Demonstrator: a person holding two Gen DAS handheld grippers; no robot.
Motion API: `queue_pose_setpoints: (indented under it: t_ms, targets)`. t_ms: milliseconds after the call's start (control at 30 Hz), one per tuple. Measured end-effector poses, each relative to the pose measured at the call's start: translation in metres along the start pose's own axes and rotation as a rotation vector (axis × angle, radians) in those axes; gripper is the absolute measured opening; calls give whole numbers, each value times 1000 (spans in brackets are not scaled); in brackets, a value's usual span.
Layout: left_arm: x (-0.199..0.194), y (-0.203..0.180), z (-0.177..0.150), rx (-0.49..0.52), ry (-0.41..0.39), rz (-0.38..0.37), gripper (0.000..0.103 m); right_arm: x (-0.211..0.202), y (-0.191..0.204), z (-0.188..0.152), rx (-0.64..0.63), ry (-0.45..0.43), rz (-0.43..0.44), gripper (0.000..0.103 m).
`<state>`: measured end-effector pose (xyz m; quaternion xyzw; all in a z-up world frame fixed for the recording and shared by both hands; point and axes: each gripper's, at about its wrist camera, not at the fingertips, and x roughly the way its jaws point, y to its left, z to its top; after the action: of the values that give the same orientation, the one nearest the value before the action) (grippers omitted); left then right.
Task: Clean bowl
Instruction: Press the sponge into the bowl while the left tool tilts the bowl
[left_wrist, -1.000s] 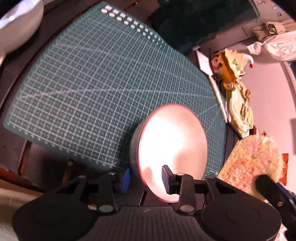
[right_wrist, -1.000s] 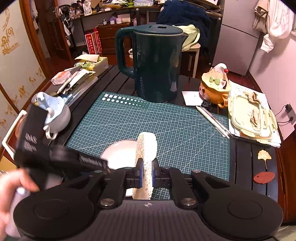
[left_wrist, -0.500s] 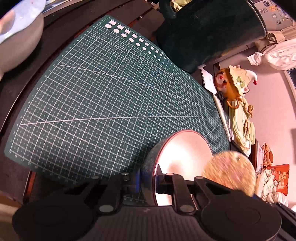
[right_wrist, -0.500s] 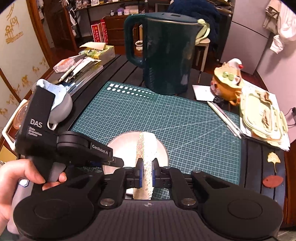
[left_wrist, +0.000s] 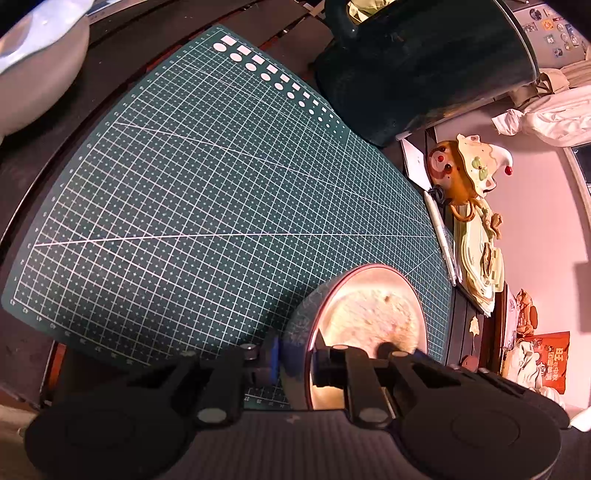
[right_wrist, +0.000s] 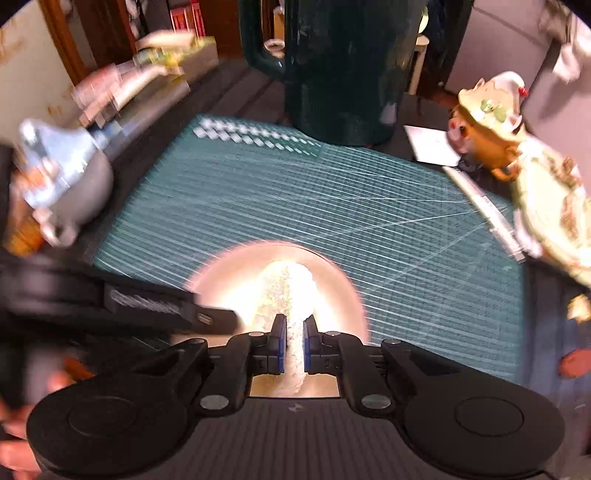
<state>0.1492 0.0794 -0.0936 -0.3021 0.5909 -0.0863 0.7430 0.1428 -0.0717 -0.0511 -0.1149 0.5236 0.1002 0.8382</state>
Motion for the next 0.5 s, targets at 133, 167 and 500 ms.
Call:
queue_pose_setpoints:
  t_ms: [133, 167, 500]
  targets:
    - [1, 0, 1, -2, 2, -1, 15, -16, 6, -1, -84, -32, -106, 7]
    - [1, 0, 1, -2, 2, -1, 15, -23, 7, -1, -106, -50, -138, 7]
    - [1, 1, 1, -11, 6, -8, 16, -57, -7, 10, -12, -120, -1, 8]
